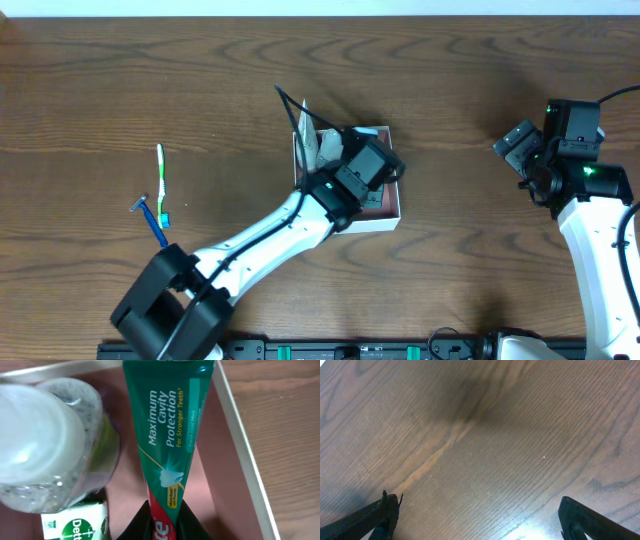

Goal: Pack container
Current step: 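Lift the toothpaste tube and carry it over the box, then lower the toothpaste into the box and open the left gripper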

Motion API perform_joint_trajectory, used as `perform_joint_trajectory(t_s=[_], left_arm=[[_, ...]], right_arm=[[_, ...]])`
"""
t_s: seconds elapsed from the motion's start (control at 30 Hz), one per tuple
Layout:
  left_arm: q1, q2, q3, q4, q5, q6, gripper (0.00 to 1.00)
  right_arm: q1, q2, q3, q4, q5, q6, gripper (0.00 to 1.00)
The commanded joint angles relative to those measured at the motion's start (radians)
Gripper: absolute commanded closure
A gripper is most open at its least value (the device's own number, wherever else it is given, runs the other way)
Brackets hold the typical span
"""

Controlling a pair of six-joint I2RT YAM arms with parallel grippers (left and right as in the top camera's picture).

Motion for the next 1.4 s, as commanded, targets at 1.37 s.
perform_joint_trajectory(t_s=[1.37], left_arm=[[-0.022,0.076,0.056,0.032,-0.148,-0.070,0.73]], right_arm=[[-0.006,-0.013,0.003,-0.002,0.007,-0.009,0.01]])
